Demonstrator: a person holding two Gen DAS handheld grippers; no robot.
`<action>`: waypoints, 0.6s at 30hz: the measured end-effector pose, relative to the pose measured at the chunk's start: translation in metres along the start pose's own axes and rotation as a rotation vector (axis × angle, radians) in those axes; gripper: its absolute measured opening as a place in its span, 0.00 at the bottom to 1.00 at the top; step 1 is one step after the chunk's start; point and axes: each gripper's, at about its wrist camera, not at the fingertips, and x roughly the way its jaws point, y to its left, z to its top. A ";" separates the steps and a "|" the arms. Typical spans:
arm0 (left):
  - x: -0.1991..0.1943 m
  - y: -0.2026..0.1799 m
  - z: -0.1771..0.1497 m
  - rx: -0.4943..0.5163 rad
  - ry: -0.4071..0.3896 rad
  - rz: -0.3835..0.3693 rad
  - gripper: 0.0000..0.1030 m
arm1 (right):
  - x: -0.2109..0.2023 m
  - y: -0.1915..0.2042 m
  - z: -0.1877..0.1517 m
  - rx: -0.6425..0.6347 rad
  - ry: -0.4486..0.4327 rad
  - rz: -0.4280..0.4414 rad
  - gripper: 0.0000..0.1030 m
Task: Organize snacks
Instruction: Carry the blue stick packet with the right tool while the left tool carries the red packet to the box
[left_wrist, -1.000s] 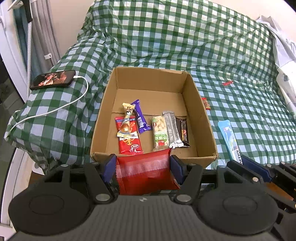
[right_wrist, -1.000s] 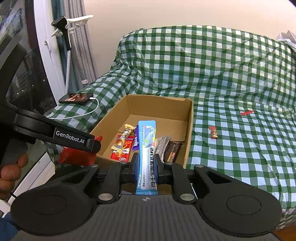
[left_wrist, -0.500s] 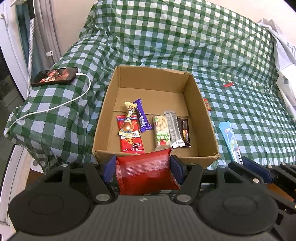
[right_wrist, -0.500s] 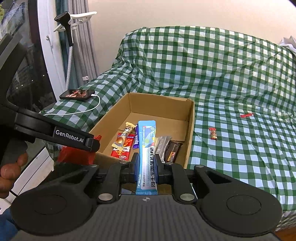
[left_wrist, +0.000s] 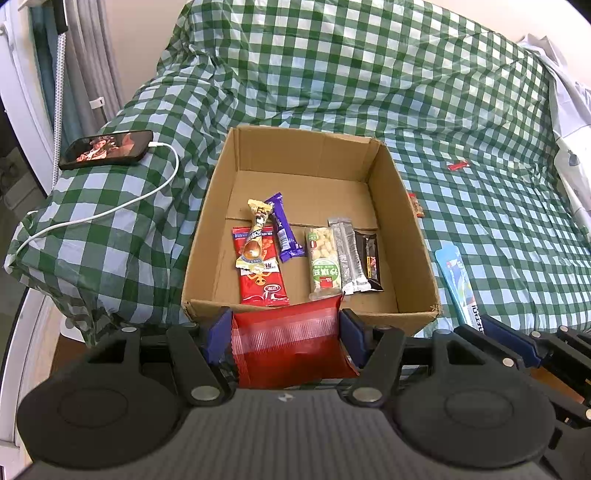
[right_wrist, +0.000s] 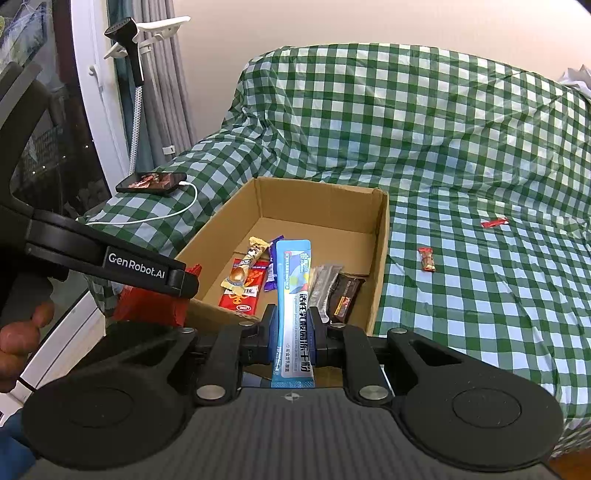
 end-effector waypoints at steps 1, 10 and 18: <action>0.001 0.000 0.000 0.000 0.001 0.001 0.66 | 0.000 0.000 0.000 0.001 0.002 0.000 0.16; 0.008 0.003 0.004 -0.016 0.014 0.003 0.66 | 0.007 0.001 0.002 -0.006 0.027 -0.002 0.16; 0.018 0.010 0.008 -0.034 0.030 0.004 0.66 | 0.016 0.000 0.006 -0.002 0.052 -0.014 0.16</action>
